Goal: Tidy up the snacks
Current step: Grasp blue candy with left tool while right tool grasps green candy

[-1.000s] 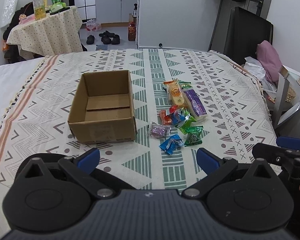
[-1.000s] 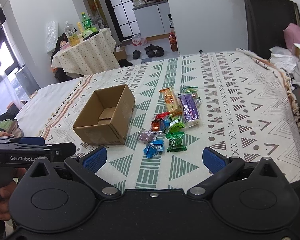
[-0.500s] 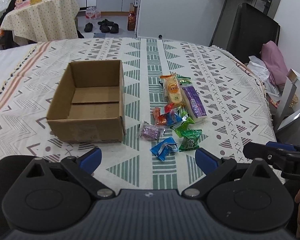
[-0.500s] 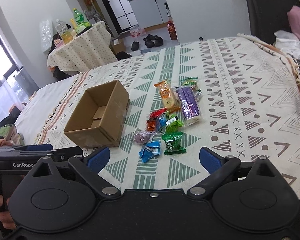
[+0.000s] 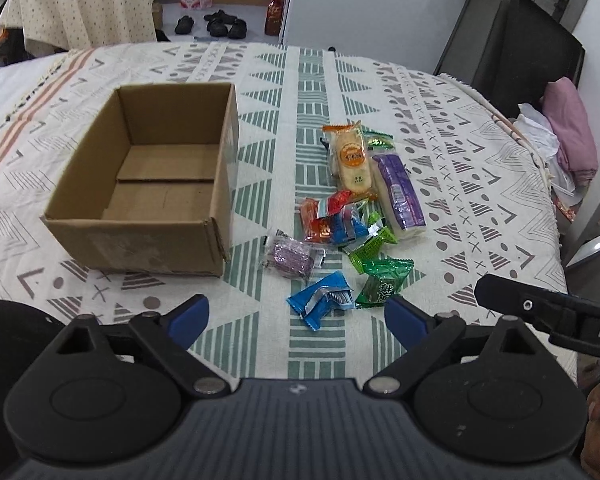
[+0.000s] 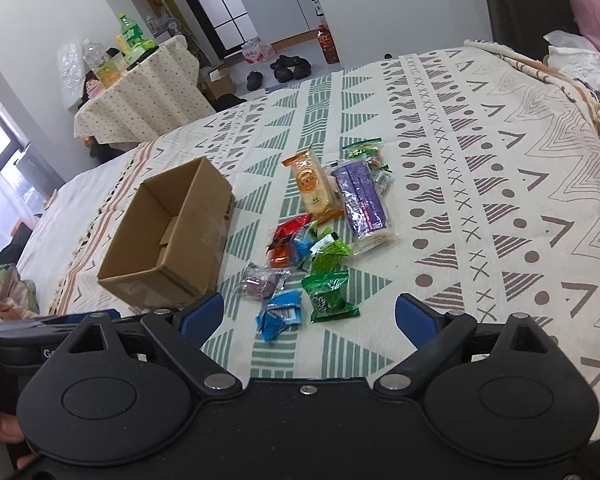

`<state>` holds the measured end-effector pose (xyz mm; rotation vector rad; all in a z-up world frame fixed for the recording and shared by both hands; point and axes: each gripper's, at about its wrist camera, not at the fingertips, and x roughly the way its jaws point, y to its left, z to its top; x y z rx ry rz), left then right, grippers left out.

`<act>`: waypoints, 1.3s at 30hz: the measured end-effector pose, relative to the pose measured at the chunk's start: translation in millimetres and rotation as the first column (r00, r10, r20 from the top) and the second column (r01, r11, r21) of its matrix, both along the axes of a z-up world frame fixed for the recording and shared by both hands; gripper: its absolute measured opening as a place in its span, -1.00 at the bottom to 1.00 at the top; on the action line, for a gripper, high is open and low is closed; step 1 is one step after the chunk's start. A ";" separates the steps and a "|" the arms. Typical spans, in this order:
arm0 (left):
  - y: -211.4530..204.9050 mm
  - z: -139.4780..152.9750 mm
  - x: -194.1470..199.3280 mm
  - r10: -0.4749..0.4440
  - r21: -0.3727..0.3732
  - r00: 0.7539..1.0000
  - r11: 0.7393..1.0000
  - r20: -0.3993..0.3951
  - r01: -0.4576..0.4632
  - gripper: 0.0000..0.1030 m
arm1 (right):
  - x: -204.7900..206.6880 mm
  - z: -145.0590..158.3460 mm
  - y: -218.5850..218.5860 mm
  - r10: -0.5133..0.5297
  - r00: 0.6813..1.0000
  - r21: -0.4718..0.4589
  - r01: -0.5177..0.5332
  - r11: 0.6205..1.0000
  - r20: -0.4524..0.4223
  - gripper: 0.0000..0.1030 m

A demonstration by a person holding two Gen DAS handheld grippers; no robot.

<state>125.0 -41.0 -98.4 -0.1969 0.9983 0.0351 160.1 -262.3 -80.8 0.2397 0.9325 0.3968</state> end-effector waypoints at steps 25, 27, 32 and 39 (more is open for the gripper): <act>-6.2 -88.2 57.2 0.035 -0.108 0.987 0.993 -0.154 -0.052 0.19 | 54.6 -71.0 2.6 -0.003 0.974 0.109 0.028 0.994 -0.225 0.11; -8.1 -91.9 60.7 0.031 -0.112 0.987 0.993 -0.157 -0.049 0.19 | 59.4 -76.2 2.7 -0.001 0.969 0.127 0.034 0.991 -0.248 0.11; -9.4 -101.0 69.1 0.034 -0.122 0.984 0.991 -0.172 -0.055 0.19 | 69.6 -86.2 2.4 -0.006 0.960 0.141 0.047 0.989 -0.281 0.11; -10.4 -105.7 73.0 0.044 -0.126 0.985 0.990 -0.168 -0.066 0.05 | 80.9 -100.5 7.3 0.006 0.946 0.162 0.050 0.985 -0.326 0.06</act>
